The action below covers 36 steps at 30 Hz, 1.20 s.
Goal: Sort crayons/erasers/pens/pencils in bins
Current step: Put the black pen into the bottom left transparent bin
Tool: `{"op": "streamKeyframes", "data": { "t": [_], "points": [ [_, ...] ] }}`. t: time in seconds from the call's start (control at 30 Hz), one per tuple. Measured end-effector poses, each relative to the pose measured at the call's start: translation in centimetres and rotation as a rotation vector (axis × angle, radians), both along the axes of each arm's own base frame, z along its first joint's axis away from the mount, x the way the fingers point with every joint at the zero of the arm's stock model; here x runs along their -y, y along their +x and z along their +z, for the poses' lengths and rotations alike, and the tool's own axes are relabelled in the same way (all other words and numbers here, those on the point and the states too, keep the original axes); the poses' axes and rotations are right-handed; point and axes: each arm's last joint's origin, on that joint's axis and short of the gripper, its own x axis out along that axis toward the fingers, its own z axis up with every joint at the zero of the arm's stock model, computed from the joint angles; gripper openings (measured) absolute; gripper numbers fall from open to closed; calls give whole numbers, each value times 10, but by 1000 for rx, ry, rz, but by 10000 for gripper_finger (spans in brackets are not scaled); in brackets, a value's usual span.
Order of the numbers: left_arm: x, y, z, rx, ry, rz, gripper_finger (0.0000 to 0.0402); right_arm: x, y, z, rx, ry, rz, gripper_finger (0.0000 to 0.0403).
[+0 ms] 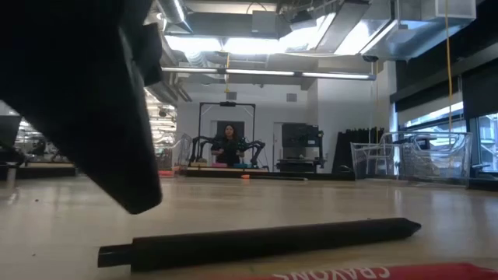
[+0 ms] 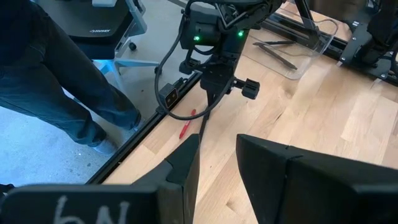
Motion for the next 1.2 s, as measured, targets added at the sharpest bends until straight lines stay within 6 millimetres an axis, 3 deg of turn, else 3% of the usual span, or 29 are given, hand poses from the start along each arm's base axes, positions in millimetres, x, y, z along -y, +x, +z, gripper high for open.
{"op": "streamKeyframes", "data": {
  "t": [0.4, 1.2],
  "points": [
    [-1, 2, 1, -66, -120, 10, 0, 0, 0, 0, 0, 0, 0, 108],
    [-4, 3, 1, -76, -133, 43, 13, 0, 0, 0, 2, 1, 1, 108]
  ]
}}
